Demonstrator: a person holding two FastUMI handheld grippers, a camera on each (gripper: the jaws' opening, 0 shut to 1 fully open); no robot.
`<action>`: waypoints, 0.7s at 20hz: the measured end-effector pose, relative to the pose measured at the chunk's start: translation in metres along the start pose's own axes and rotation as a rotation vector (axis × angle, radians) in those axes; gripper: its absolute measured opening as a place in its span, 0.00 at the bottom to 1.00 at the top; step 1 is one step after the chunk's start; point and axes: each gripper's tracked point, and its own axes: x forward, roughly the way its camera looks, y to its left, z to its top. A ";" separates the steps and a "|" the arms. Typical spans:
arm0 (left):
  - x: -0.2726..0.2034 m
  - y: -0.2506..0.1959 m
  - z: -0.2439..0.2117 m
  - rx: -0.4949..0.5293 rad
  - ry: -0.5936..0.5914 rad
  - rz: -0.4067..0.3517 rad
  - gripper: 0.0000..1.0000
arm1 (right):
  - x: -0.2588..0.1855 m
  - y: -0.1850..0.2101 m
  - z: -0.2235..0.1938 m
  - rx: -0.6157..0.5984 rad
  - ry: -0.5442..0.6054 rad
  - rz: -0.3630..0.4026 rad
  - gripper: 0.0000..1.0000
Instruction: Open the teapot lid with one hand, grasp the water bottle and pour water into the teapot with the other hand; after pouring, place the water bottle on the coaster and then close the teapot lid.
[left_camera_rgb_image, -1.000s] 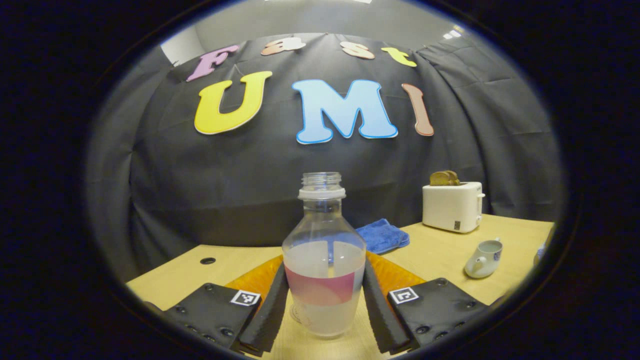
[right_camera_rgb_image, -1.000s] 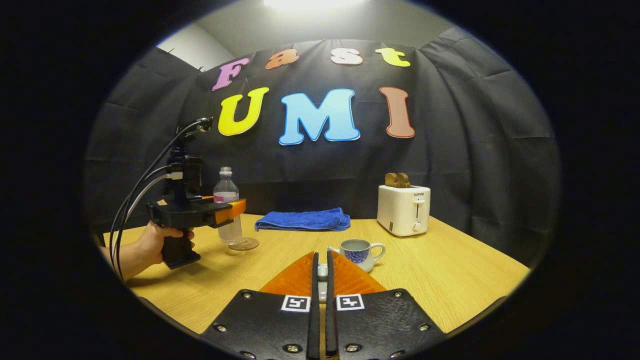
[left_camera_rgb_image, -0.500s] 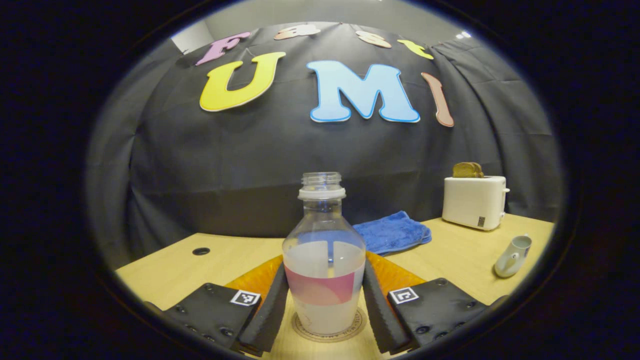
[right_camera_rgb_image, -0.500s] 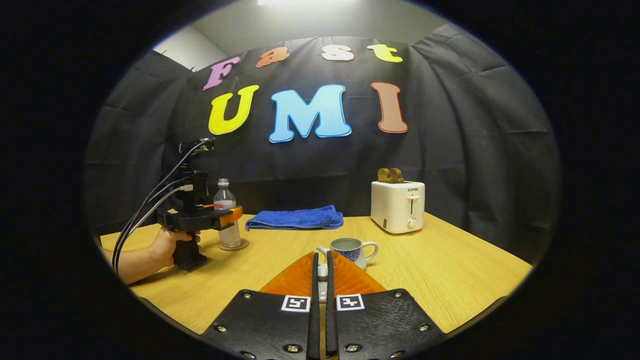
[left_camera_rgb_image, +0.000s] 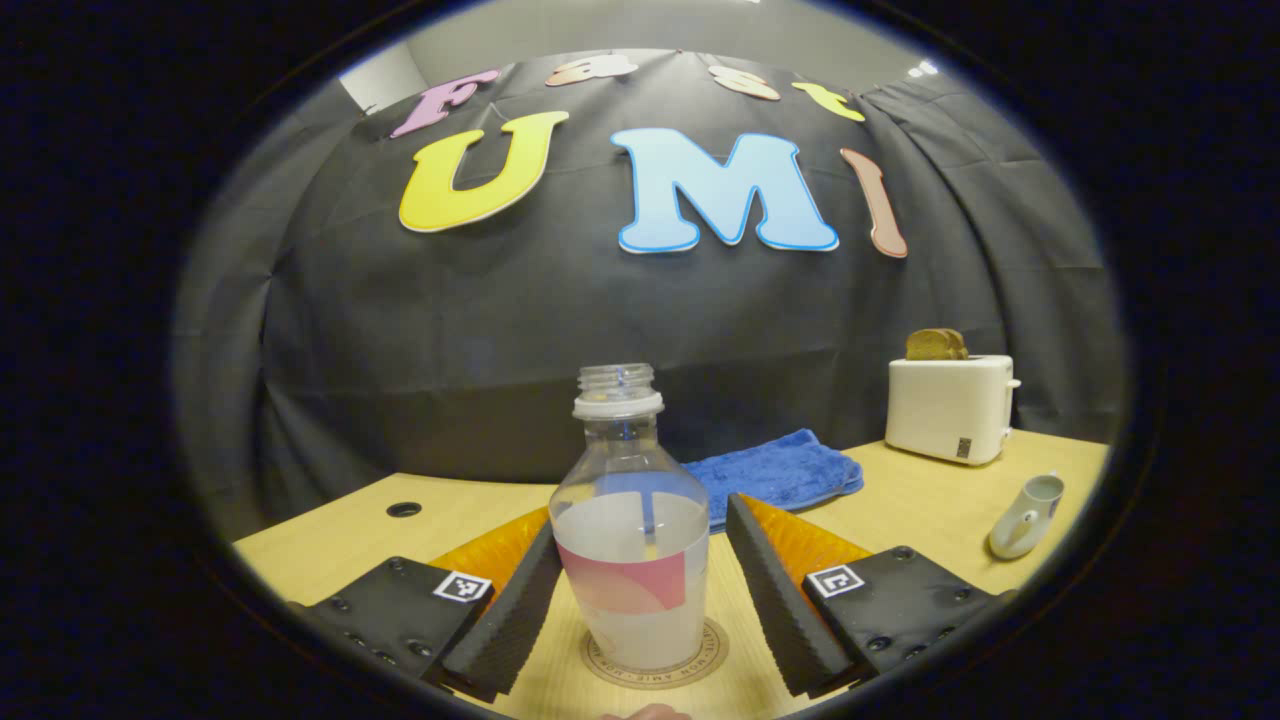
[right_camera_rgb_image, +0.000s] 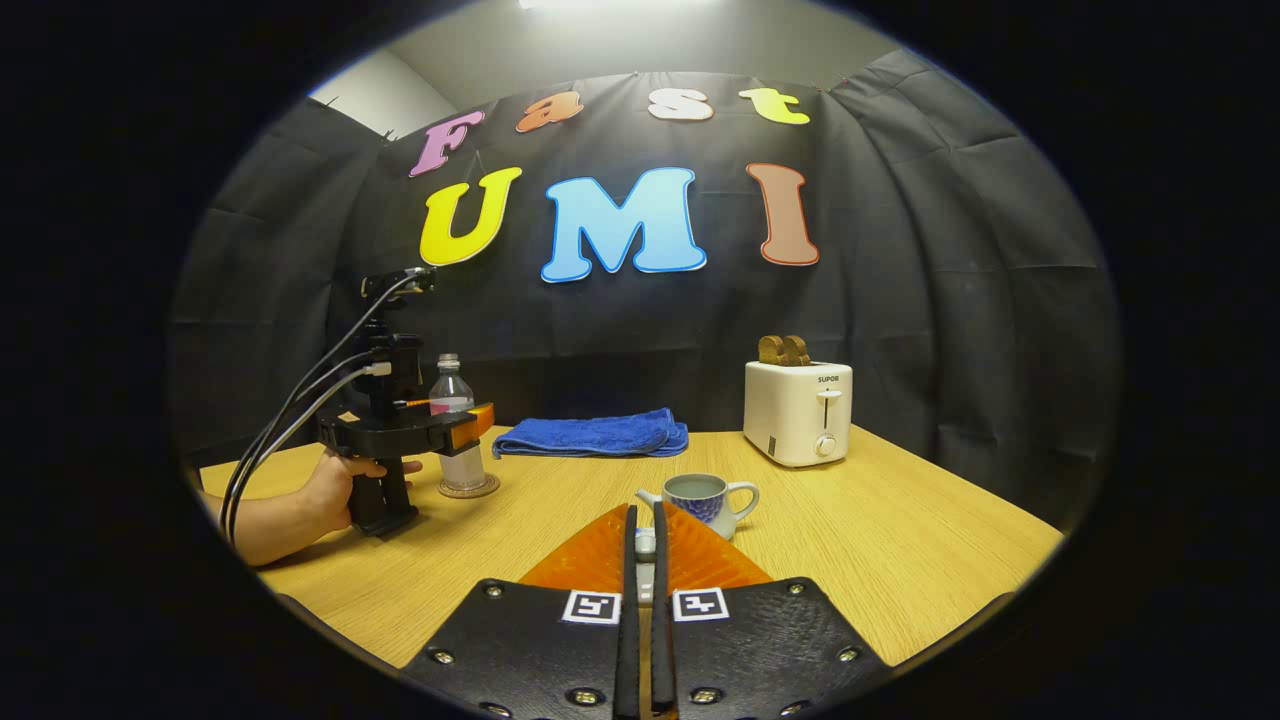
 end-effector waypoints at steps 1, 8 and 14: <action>-0.004 0.001 0.003 0.003 -0.002 0.006 1.00 | -0.001 0.000 0.001 -0.002 -0.002 0.001 0.05; -0.029 0.016 0.002 0.001 -0.002 0.044 1.00 | -0.012 0.011 0.009 -0.013 -0.017 0.021 0.05; -0.060 0.010 0.003 -0.023 0.001 0.034 1.00 | -0.018 0.015 0.013 -0.019 -0.027 0.024 0.05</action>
